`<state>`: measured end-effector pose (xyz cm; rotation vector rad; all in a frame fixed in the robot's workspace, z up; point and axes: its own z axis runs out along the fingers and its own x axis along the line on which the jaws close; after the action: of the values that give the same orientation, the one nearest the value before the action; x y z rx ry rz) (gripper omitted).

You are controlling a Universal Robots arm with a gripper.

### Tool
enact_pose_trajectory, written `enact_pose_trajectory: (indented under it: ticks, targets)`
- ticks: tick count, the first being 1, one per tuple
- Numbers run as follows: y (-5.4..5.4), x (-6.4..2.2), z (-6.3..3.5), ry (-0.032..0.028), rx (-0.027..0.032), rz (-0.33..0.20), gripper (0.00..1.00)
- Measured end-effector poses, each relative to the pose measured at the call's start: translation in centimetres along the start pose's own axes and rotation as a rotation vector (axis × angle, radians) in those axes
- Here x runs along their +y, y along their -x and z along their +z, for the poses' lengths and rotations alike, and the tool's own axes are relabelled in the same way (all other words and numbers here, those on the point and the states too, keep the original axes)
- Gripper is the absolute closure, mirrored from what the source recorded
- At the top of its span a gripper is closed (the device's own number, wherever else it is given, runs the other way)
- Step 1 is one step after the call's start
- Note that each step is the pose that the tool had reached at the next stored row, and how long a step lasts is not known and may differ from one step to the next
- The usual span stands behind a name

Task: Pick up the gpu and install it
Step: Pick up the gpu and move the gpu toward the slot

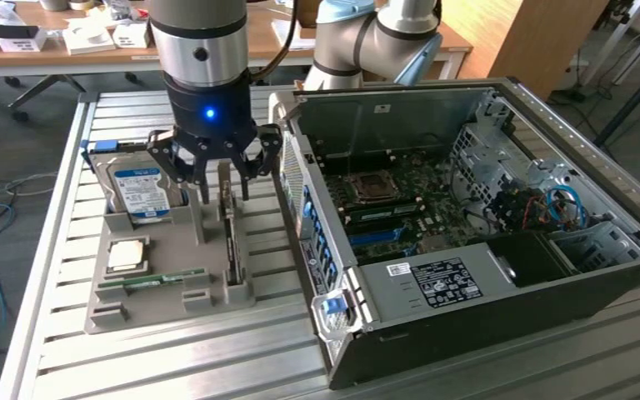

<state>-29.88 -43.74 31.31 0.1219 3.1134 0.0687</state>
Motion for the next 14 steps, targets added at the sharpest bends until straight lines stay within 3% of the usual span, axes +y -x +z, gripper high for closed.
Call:
enact_pose_trajectory:
  ticks: [14]
  targets:
    - [-0.01,-0.01,0.24,-0.0002,0.0000,0.000,0.47]
